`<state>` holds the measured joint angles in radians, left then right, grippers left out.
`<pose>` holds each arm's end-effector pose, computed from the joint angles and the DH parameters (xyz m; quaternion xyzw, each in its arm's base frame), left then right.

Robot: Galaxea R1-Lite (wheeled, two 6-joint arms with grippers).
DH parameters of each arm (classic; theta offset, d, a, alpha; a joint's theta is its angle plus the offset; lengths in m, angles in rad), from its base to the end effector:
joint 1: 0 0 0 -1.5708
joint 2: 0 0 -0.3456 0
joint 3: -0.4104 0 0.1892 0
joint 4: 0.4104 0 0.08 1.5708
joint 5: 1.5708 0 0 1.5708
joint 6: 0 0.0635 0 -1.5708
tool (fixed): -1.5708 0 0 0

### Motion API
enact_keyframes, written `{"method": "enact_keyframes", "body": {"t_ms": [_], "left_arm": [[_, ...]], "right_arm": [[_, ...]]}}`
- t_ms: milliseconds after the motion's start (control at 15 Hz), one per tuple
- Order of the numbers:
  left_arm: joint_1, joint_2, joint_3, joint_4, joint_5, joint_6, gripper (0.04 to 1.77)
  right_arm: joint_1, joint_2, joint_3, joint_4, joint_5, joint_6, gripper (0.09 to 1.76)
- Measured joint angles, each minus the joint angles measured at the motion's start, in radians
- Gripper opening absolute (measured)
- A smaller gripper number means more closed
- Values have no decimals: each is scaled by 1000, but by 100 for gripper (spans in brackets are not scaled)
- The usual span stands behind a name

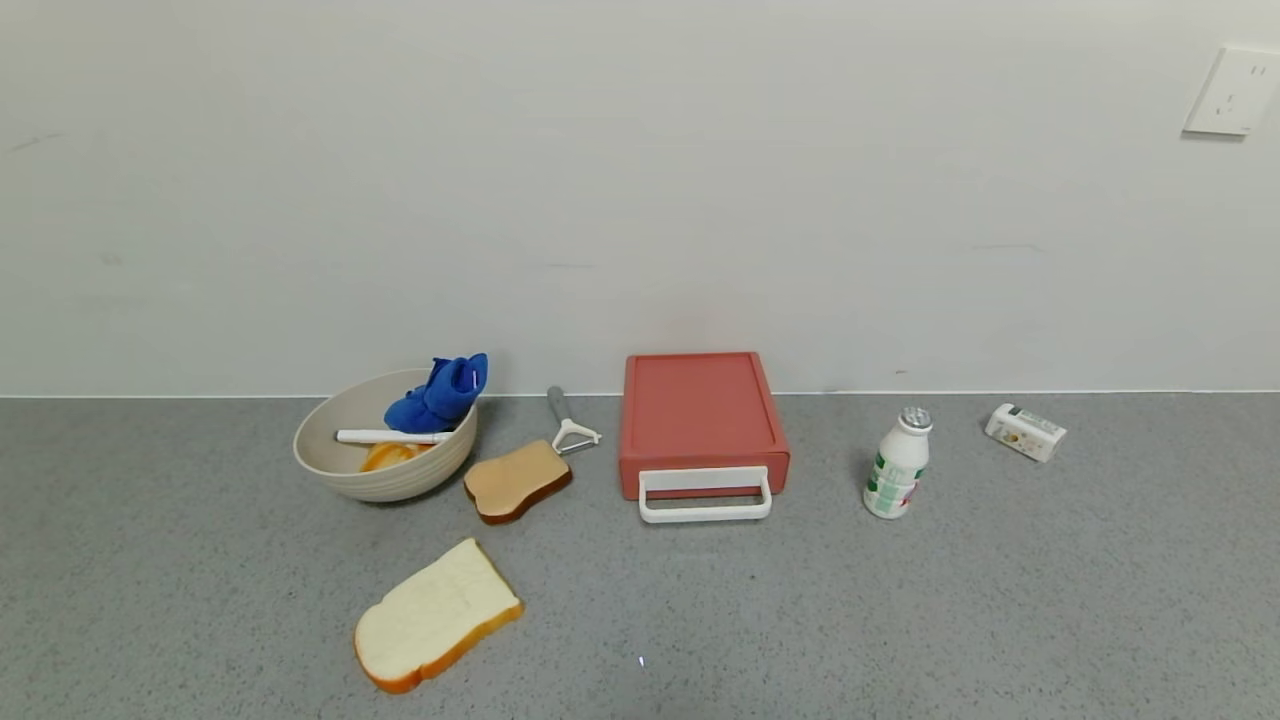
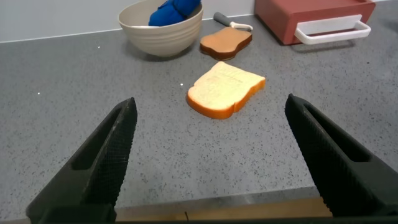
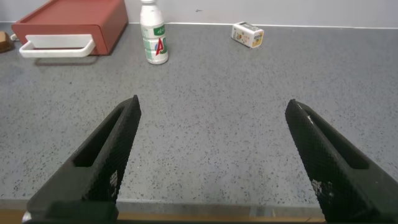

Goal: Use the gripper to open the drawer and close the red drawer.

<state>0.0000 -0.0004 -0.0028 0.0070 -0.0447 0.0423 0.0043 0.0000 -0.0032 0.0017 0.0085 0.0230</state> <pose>-0.0289 -0.0028 0.0754 0.0211 0.0014 -0.0224 0.9995 -0.0289 0.0004 0.0763 0.0115 -0.0007 0.0064 0.9999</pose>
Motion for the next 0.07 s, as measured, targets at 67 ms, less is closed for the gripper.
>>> {"method": "enact_keyframes", "body": {"t_ms": [67], "left_arm": [[0, 0, 1, 1, 0, -3, 172]], "right_arm": [[0, 0, 0, 0, 0, 0, 171]]}}
